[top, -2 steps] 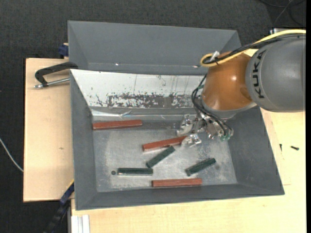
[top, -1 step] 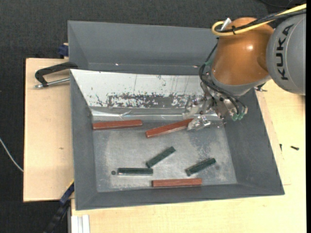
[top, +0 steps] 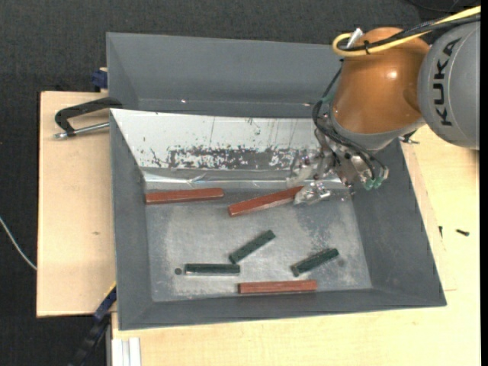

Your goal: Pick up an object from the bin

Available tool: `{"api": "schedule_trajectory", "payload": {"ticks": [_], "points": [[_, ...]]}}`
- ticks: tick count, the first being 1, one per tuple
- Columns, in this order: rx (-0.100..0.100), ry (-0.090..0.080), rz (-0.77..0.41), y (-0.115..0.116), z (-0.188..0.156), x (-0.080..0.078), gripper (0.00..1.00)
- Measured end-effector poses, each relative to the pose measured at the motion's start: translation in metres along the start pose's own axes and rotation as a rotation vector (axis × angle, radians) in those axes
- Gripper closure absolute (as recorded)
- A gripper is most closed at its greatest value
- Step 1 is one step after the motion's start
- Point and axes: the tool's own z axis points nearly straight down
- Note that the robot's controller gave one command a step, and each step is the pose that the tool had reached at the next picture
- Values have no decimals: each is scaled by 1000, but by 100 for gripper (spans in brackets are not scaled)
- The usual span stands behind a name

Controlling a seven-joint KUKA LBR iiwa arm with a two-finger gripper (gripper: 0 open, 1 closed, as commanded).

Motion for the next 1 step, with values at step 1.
{"api": "schedule_trajectory", "payload": {"ticks": [1], "points": [[-1, 4, -10, 2, -50, -6, 100]]}}
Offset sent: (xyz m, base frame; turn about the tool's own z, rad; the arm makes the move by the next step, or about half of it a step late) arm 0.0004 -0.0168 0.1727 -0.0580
